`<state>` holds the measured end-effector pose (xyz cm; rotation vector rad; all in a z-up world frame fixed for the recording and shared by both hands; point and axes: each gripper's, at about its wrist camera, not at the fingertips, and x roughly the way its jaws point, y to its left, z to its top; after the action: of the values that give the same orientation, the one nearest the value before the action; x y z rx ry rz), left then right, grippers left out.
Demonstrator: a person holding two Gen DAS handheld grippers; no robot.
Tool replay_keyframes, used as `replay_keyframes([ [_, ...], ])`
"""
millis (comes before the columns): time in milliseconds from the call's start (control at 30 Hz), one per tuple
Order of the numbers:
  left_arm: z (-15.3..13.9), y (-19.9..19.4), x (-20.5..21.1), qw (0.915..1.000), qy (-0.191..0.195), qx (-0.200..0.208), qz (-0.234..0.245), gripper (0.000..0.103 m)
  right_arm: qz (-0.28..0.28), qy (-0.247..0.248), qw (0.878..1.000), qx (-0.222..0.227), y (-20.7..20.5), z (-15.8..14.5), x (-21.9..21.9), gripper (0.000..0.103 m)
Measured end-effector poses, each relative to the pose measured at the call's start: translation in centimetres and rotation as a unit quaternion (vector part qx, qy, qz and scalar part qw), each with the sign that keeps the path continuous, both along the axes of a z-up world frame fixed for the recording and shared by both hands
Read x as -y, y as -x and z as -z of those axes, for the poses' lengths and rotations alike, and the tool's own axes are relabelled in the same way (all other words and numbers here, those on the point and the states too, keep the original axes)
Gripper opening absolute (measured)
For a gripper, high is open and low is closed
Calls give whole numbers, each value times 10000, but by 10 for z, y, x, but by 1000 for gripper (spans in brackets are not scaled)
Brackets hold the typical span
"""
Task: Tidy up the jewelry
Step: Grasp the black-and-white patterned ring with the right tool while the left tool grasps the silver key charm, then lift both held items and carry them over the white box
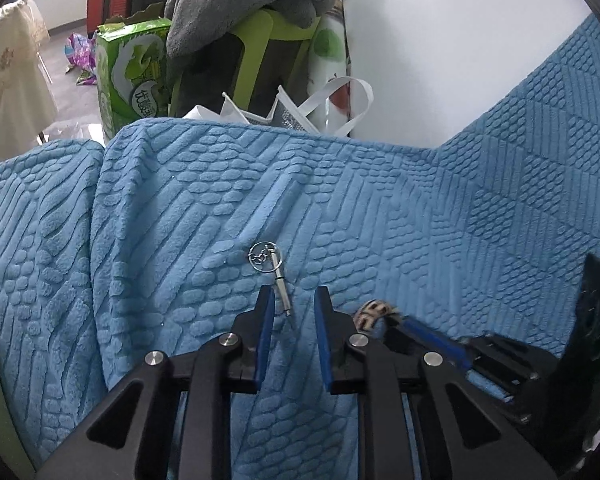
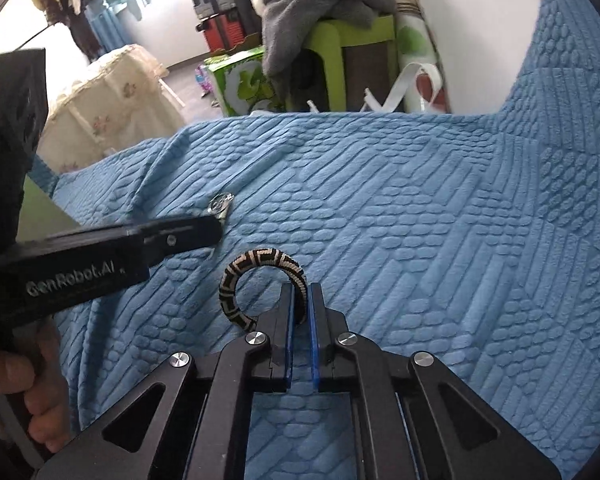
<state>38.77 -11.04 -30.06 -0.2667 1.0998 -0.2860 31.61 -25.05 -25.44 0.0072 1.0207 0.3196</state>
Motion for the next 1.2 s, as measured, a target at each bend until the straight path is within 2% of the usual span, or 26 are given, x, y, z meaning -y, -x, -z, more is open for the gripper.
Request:
replay_keyframes([
  [133, 2, -2, 3, 9999, -106, 19, 11, 16, 226, 26, 9997, 94, -3, -5, 10, 4],
  [200, 3, -4, 7, 9997, -219, 50, 68, 12, 303, 20, 9995, 109, -4, -6, 14, 4],
  [300, 5, -6, 14, 9990, -428, 68, 103, 12, 373, -5, 9993, 91, -7, -7, 17, 4],
  [400, 6, -5, 19, 9976, -661, 209, 47, 5, 458, -73, 9988, 132, -8, -12, 19, 4],
  [567, 8, 4, 27, 9941, -960, 508, -53, 1, 539, -110, 9984, 113, -6, -14, 22, 4],
  [800, 2, 13, 20, 9963, -700, 476, -144, 1, 503, -99, 9986, 94, -6, -18, 18, 4],
  [1200, -33, 65, -7, 9961, -415, 611, -483, 1, 416, -191, 9990, -6, 14, -25, 10, 4],
])
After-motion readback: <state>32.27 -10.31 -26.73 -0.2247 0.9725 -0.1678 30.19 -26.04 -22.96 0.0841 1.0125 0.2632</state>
